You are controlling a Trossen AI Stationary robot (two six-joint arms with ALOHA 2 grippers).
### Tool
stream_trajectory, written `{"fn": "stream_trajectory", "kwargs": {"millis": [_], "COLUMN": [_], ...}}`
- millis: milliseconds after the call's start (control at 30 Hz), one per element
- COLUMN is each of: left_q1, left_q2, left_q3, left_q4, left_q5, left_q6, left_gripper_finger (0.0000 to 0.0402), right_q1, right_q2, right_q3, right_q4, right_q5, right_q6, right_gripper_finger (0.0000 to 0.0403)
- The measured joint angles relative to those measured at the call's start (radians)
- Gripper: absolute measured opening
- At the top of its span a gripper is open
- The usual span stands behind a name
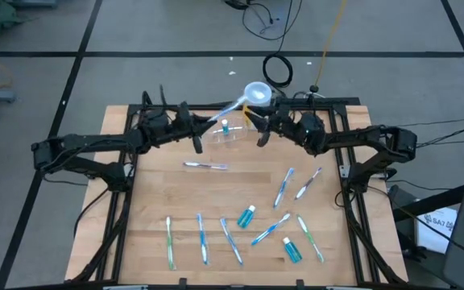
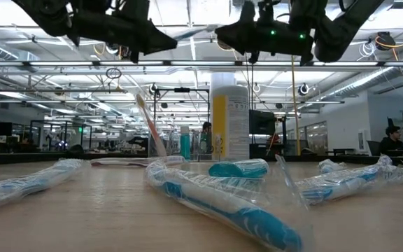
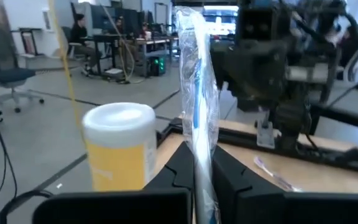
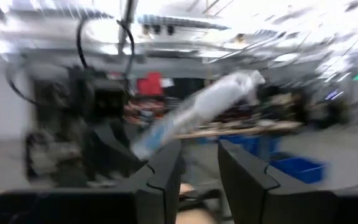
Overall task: Pick & Place toothbrushing station
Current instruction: Put the blue toothbrush into the right section of the transparent organizer
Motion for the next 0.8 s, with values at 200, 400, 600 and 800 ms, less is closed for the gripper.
{"fn": "stream_trajectory", "kwargs": {"millis": [200, 400, 600, 800], "left_q1": [-0.033, -0.051, -0.077, -0.084], "left_q2": [0.115, 0.126, 0.160, 0.195], "left_q3": [0.000, 0.000, 0.000, 0.000], "left_q4": [0.177, 0.241, 0.247, 0.254], "left_q5": [0.002, 0.002, 0.000, -0.042], "left_q6": [0.038, 0.058, 0.061, 0.061], "left_gripper_finger": [0.0029, 0.0012, 0.0031, 0.0019], "right_q1": [0.012, 0.022, 0.027, 0.048], "right_q2": [0.000, 0.000, 0.000, 0.000], "right_q3": [0.000, 0.000, 0.000, 0.000], "right_q4": [0.006, 0.015, 0.037, 0.047], "right_q5": [-0.110, -0.108, -0.108, -0.104], "right_q6": [0.053, 0.062, 0.073, 0.035], "right_gripper_finger": [0.0107, 0.0136, 0.0164, 0.0175]}}
